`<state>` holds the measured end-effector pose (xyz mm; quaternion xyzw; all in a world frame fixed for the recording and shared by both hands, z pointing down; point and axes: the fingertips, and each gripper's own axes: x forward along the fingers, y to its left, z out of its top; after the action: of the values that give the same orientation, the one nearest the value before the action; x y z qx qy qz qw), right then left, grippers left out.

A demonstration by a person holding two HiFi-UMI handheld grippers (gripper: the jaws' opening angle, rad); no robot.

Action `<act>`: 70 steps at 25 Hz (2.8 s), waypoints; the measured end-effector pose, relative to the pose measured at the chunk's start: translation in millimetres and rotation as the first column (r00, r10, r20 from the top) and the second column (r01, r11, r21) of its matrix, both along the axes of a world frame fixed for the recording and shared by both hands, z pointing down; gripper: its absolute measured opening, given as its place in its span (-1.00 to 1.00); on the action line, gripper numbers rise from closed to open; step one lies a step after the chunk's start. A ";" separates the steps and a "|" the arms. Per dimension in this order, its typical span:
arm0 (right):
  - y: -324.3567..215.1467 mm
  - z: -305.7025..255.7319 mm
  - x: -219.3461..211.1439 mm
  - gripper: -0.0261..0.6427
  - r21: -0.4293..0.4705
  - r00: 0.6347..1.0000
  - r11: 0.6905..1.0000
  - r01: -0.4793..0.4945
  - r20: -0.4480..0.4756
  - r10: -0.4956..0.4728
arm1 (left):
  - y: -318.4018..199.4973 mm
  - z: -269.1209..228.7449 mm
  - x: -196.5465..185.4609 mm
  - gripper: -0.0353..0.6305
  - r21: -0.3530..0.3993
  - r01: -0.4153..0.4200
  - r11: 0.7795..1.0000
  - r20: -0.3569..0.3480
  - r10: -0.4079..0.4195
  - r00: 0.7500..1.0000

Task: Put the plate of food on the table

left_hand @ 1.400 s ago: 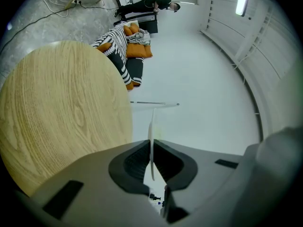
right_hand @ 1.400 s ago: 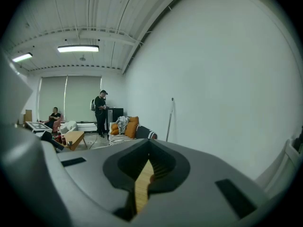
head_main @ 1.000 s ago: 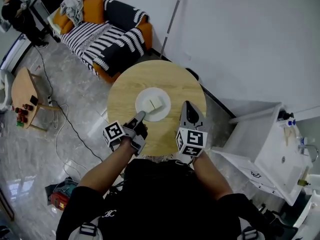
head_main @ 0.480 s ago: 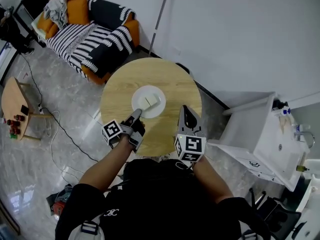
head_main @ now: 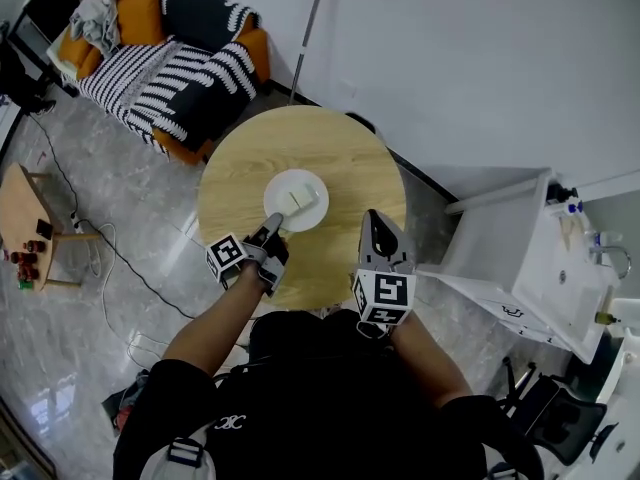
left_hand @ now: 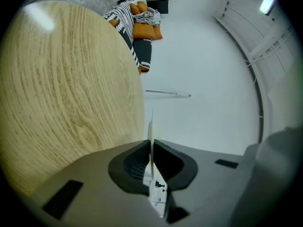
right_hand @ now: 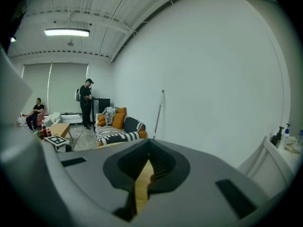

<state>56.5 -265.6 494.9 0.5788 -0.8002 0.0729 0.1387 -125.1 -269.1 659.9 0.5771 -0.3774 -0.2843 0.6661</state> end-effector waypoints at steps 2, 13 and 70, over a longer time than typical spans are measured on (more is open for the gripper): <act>1.0 1.7 1.8 -0.90 -0.008 1.000 1.000 -0.011 -0.001 0.011 | -0.6 6.5 1.9 -0.83 -0.002 -0.019 1.000 0.001 0.019 1.000; 6.0 8.2 6.0 -0.90 -0.017 0.999 0.999 -0.033 -0.023 0.032 | -10.6 34.8 7.8 -0.83 -0.033 -0.049 0.998 0.003 0.049 0.999; -16.5 -2.5 27.7 -0.90 0.027 1.000 1.000 -0.001 0.006 0.001 | 0.6 88.4 5.7 -0.67 -0.577 0.054 0.815 0.565 0.351 0.747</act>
<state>84.2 -282.0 492.4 0.5808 -0.8012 0.0639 0.1287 -119.4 -268.6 748.3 0.4470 -0.6003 0.1134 0.6534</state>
